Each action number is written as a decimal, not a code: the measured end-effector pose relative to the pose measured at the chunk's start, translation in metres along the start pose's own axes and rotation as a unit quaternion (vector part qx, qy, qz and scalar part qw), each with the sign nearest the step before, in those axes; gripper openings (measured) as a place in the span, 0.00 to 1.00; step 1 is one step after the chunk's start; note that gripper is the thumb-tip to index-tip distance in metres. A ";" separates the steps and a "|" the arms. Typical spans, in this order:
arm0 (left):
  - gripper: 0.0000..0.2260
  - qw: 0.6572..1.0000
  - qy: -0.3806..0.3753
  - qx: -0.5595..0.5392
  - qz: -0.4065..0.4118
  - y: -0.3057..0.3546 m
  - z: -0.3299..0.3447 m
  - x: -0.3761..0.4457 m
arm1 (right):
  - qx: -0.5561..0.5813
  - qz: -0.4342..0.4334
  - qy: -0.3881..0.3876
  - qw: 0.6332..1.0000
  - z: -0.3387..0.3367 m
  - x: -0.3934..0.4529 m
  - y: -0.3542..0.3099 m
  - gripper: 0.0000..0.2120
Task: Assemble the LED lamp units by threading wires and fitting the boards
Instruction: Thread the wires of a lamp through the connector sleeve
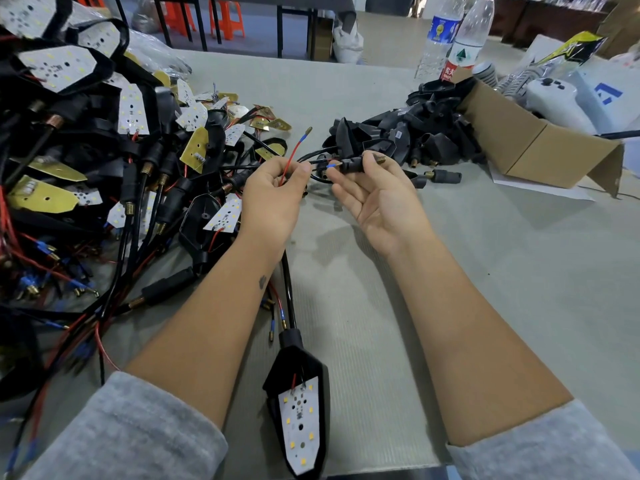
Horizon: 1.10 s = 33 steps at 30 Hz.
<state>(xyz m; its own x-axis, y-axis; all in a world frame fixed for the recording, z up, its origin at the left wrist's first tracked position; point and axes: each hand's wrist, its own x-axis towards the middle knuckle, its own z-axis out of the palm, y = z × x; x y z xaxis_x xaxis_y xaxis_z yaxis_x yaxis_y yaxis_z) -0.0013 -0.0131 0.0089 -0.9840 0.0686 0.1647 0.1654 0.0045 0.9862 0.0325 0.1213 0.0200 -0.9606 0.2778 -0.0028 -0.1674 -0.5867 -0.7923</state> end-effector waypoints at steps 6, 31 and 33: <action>0.12 1.000 0.005 0.006 0.002 -0.001 -0.001 0.000 | -0.005 -0.015 -0.019 1.000 -0.001 -0.003 -0.002 0.06; 0.11 0.999 0.023 -0.020 -0.018 0.001 -0.002 0.000 | 0.026 0.014 -0.028 0.999 0.000 -0.006 -0.005 0.05; 0.11 0.999 0.021 -0.027 -0.023 0.003 -0.002 -0.001 | 0.033 0.018 -0.014 0.999 0.000 -0.005 -0.004 0.04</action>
<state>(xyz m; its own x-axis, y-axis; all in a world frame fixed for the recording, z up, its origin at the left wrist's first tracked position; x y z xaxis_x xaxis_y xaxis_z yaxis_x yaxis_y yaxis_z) -0.0004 -0.0151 0.0117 -0.9926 0.0277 0.1185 0.1171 -0.0471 0.9920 0.0380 0.1223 0.0236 -0.9720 0.2348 -0.0117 -0.1467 -0.6446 -0.7503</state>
